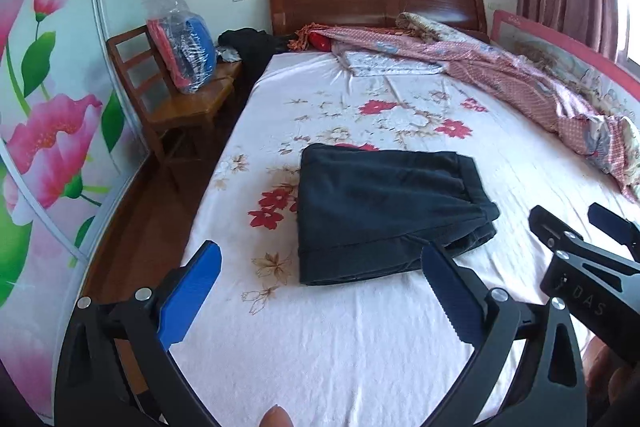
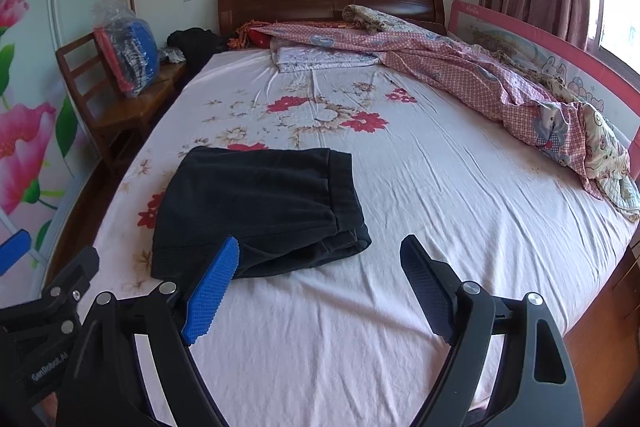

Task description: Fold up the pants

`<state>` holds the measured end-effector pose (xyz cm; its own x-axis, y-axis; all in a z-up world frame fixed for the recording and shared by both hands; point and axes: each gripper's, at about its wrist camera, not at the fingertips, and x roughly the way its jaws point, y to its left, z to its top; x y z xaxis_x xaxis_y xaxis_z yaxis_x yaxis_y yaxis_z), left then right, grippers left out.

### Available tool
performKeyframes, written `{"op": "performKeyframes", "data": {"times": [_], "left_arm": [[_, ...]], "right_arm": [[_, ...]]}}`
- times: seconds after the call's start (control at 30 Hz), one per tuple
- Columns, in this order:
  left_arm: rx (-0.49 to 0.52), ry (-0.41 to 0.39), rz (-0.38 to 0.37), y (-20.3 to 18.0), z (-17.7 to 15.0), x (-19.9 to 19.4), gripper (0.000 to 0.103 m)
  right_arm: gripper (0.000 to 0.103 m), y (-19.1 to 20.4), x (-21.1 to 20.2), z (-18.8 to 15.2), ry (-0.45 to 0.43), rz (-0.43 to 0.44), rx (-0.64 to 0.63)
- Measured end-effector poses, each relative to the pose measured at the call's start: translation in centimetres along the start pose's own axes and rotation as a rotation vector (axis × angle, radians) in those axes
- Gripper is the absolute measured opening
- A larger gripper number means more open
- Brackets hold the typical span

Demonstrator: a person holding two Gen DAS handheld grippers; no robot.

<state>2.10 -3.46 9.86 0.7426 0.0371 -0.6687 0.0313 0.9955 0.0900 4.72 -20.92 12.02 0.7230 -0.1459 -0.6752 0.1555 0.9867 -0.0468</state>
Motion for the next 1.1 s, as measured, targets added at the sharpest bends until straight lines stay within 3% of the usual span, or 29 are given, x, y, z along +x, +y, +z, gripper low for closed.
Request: {"op": "performKeyframes", "data": {"times": [0.3,1.1], "left_arm": [[-0.061,0.134,0.155,2.9,-2.3,4.1,0.1],[-0.068,0.153,0.105,2.6,-2.2,4.6,0.1]], "right_arm": [[0.082,0.8,3.1,-3.2,0.092,-0.089,-0.085],[0.082,0.1,2.6,-2.4,0.096,-0.076,-0.039]]}}
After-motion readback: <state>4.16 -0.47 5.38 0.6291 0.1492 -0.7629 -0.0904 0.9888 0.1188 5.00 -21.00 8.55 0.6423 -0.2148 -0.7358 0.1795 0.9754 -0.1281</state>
